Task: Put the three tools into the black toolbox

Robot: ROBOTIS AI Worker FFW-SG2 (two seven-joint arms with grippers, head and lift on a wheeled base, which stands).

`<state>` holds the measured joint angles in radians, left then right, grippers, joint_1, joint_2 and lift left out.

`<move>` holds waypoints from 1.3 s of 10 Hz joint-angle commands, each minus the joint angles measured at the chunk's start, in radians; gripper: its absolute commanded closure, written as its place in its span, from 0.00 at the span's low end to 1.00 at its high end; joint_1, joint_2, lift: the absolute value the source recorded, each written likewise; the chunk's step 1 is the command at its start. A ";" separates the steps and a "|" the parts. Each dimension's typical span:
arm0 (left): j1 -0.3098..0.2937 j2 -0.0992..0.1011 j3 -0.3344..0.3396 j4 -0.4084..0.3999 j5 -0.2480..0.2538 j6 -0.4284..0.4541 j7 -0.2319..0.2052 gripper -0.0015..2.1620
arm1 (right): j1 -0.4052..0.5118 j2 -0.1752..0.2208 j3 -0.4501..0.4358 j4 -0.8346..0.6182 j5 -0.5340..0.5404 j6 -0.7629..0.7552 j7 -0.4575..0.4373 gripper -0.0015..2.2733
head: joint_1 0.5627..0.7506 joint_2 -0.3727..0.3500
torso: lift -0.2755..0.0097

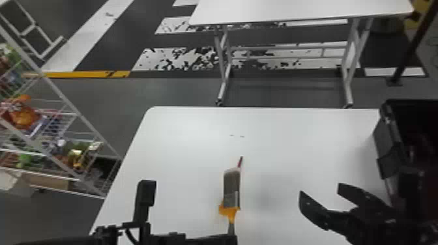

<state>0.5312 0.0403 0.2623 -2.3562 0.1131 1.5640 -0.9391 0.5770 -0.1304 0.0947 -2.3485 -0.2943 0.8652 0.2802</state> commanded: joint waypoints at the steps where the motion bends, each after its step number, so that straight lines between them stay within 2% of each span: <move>1: 0.013 0.004 -0.048 0.026 -0.016 0.003 -0.015 0.83 | -0.025 0.001 0.000 0.002 0.000 0.036 -0.001 0.04 | 0.70 0.75 | 0.79; 2: 0.016 0.007 -0.077 0.048 -0.024 -0.077 -0.021 0.83 | -0.040 0.005 0.002 0.005 -0.009 0.079 -0.001 0.04 | 0.70 0.71 | 0.79; 3: 0.016 0.007 -0.115 0.064 -0.056 -0.135 -0.020 0.83 | -0.060 0.005 0.010 0.003 -0.014 0.125 -0.001 0.04 | 0.70 0.69 | 0.79; 5: 0.006 0.007 -0.166 0.103 -0.081 -0.230 -0.003 0.83 | -0.109 0.006 0.016 0.006 -0.028 0.239 -0.001 0.04 | 0.70 0.67 | 0.79; 8: -0.043 0.004 -0.241 0.163 -0.130 -0.276 0.020 0.83 | -0.161 0.006 0.039 0.014 -0.035 0.309 -0.006 0.04 | 0.70 0.63 | 0.79; 13: -0.074 0.006 -0.342 0.169 -0.179 -0.307 0.059 0.83 | -0.249 0.026 0.069 0.092 -0.068 0.355 -0.007 0.04 | 0.70 0.60 | 0.79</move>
<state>0.4605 0.0460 -0.0713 -2.1893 -0.0644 1.2630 -0.8803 0.3348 -0.1085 0.1602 -2.2679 -0.3580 1.2168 0.2730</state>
